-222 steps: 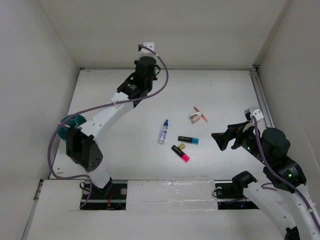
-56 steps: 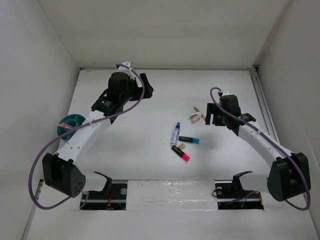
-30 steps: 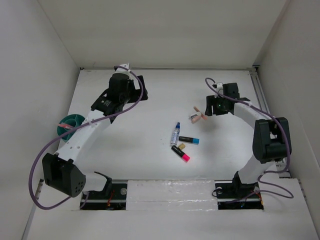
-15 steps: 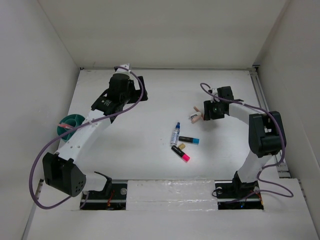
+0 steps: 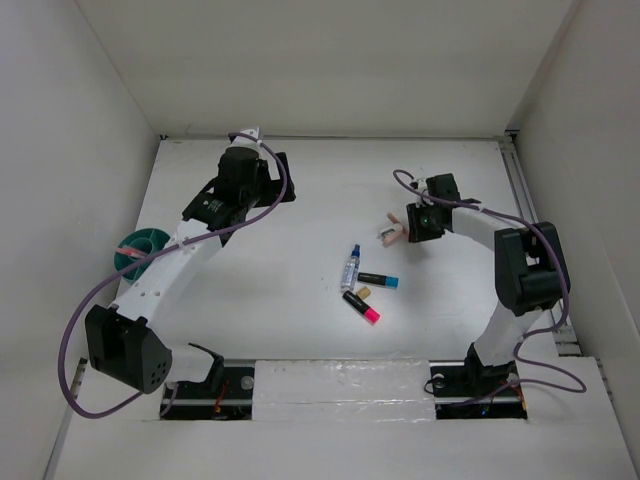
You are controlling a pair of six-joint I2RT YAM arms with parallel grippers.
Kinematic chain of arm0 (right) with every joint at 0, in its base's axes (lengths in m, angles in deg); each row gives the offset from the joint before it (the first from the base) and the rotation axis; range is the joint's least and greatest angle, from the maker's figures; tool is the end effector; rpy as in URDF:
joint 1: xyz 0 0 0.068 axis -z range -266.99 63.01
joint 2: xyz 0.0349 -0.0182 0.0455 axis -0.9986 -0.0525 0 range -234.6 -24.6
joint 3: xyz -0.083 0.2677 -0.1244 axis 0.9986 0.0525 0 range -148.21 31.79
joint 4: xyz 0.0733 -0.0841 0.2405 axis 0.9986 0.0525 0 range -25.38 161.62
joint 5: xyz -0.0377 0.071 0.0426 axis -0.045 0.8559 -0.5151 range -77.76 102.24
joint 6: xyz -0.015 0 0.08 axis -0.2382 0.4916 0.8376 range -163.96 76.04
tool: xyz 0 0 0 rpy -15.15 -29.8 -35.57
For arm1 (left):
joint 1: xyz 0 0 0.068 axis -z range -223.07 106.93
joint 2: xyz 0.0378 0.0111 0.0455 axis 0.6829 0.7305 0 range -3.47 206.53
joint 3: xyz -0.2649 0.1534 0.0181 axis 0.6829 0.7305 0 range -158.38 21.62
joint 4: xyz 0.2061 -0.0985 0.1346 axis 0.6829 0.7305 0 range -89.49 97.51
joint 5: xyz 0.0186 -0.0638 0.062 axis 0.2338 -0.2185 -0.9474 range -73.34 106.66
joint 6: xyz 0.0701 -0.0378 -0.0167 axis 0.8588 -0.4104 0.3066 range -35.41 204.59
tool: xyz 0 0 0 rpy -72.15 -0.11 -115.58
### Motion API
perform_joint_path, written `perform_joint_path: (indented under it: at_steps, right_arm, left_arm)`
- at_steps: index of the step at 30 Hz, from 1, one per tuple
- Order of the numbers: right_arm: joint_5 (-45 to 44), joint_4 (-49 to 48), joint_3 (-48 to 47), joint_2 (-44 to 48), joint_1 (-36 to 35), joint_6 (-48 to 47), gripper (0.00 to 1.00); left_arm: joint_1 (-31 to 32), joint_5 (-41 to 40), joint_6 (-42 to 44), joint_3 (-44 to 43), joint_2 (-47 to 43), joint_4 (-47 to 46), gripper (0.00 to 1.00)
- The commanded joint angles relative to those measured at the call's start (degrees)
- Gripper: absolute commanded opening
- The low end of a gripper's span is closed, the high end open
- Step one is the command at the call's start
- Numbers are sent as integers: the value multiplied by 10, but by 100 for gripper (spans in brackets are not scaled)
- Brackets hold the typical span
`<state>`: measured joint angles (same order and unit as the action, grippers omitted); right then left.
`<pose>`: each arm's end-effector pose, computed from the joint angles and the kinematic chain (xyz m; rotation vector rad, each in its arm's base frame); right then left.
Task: Sort the stationery into containers
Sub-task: Move the pen to the center of the board, then pick up the pen from the center of the board.
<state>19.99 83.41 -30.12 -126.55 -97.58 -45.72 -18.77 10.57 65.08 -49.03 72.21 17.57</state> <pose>0.3772 0.0801 0.1684 -0.3285 2.5798 0.2314 0.3065 -0.1302 0.3868 0.0119 1.9753 -0.3984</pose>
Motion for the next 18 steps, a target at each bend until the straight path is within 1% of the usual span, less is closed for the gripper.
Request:
perform_joint_path:
  at_steps: [1, 2, 4, 5, 7, 10, 13, 15, 18]
  right_arm:
    - [-12, 1, -18, 4, -6, -3, 36]
    - [-12, 6, -18, 4, -6, -3, 33]
    - [-12, 6, -18, 4, -6, -3, 32]
    - [-12, 6, -18, 4, -6, -3, 27]
    - [-12, 6, -18, 4, -11, -3, 27]
    - [-12, 6, -18, 4, -11, -3, 24]
    - [-12, 1, -13, 4, -11, -3, 17]
    - [-12, 1, -13, 4, -11, -3, 15]
    - [-12, 1, -13, 4, -11, -3, 9]
  left_arm:
    - [-1, -3, 13, -26, -18, -4, 99]
    - [-1, -3, 13, -26, -18, -4, 99]
    - [-1, -3, 13, -26, -18, -4, 99]
    - [-1, -9, 13, -26, -18, -4, 99]
    - [-1, -9, 13, -26, -18, -4, 99]
    - [-1, -9, 13, -26, -18, -4, 99]
    - [-1, -9, 13, -26, -18, -4, 99]
    - [-1, -9, 13, -26, -18, -4, 99]
    - [-1, -9, 13, -26, -18, -4, 99]
